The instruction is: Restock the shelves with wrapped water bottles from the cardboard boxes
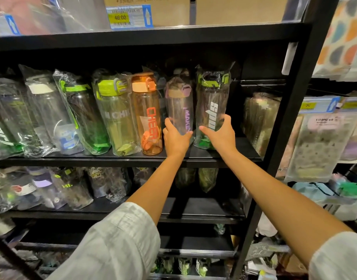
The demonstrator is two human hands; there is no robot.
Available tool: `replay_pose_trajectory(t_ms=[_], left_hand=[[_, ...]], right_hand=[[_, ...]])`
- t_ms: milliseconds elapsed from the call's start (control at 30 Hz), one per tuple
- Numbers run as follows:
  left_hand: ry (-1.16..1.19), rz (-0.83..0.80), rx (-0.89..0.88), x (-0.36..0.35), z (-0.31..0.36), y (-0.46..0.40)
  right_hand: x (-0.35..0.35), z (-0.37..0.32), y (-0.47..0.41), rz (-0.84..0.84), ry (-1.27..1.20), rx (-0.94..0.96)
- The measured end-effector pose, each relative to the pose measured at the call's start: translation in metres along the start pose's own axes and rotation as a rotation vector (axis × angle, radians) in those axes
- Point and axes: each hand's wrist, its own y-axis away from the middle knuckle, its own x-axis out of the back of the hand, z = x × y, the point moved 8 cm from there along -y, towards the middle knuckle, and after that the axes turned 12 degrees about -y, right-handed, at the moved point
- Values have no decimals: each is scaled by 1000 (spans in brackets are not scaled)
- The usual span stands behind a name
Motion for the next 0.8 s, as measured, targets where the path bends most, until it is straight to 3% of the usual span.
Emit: replay_pose_trajectory(t_ms=[367, 800], left_hand=[[-133, 6, -85, 8, 1, 21], [26, -66, -63, 18, 6, 42]], right_hand=[[6, -9, 15, -11, 31, 39], [13, -17, 34, -78, 86, -22]])
